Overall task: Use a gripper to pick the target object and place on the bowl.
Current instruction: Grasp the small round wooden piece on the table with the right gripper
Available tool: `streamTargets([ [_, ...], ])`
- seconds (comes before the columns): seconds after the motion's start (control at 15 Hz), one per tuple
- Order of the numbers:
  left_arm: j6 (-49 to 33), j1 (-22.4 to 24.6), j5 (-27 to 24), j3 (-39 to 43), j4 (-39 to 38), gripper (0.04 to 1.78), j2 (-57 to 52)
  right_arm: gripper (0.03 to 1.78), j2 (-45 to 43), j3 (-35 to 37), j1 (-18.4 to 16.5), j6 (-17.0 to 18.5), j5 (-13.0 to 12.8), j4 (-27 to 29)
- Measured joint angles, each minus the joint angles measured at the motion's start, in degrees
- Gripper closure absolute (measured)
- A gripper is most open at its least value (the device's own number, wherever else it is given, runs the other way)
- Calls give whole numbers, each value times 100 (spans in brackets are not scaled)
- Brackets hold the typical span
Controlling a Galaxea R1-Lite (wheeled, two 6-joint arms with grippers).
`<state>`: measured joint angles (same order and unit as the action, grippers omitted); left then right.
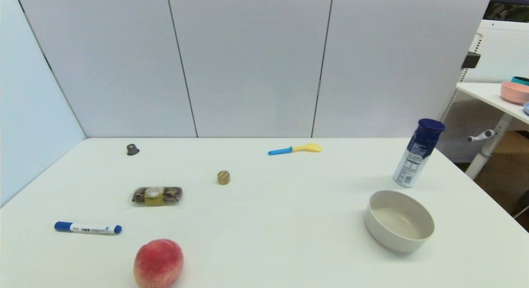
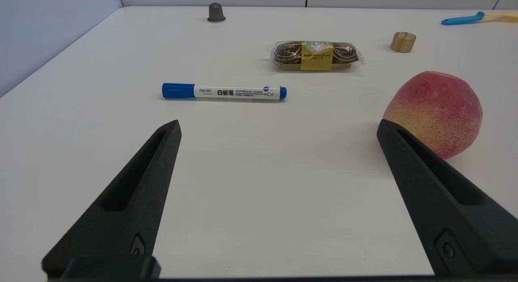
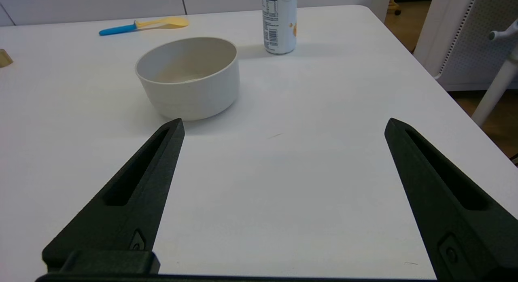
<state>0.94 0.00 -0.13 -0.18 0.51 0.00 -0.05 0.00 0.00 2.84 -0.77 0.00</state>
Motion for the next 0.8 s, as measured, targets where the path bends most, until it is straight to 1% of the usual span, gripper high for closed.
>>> streamTargets([
  [0.4, 2, 0, 2, 2, 0, 11, 0, 10, 0, 0, 0, -10, 0, 0],
  [0.6, 2, 0, 2, 2, 1, 11, 0, 10, 27, -16, 0, -72, 17, 11],
  [0.8, 5, 0, 0, 2, 1, 11, 0, 10, 333, -421, 0, -91, 37, 33],
])
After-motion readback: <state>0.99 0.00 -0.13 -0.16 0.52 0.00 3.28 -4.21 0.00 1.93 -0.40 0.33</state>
